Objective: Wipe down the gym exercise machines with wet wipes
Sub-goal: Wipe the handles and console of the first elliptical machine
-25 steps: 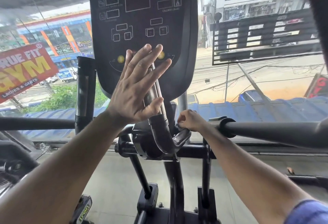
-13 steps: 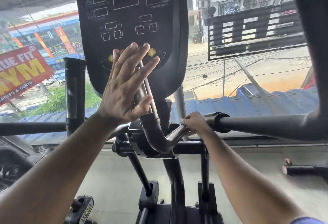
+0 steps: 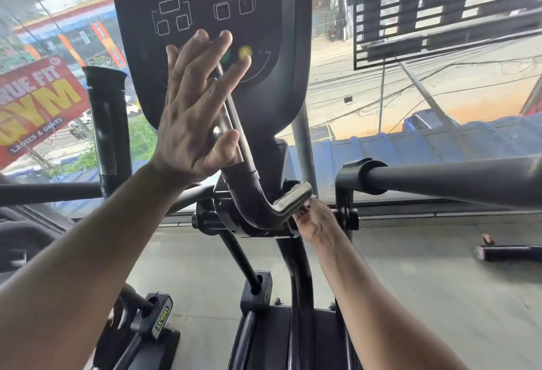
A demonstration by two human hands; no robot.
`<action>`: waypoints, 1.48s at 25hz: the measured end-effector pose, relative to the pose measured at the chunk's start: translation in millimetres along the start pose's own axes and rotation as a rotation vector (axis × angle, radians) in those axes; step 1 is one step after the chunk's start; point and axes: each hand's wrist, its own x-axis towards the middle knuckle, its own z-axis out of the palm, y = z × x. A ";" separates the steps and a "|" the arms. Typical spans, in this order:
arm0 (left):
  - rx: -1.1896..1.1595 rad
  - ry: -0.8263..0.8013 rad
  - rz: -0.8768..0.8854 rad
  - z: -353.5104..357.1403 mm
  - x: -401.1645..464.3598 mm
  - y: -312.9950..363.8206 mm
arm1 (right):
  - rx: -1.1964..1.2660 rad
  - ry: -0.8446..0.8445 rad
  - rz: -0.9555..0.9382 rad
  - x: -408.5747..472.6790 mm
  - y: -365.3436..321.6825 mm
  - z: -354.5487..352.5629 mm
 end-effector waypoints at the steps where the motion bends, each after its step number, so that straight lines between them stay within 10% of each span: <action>1: -0.005 0.008 -0.001 1.0 0.6 -0.2 | 0.055 -0.019 -0.003 -5.8 2.7 0.3; 12: -0.004 -0.010 -0.008 -1.6 0.1 2.1 | 0.124 -0.551 0.063 -112.4 55.2 -3.9; 18: -0.013 -0.005 -0.015 1.2 -1.4 3.8 | -1.130 -0.078 -0.638 -72.6 -40.7 -25.9; 21: -0.022 0.000 -0.027 2.0 0.8 3.8 | -1.826 -0.125 -1.061 -24.1 -72.7 15.9; 25: -0.017 0.002 -0.021 3.8 -4.0 1.8 | -2.250 -0.359 -0.953 16.3 -72.7 72.6; 37: -0.035 0.017 -0.024 6.5 -4.1 -0.9 | -2.733 -0.228 -0.551 16.4 -54.2 112.1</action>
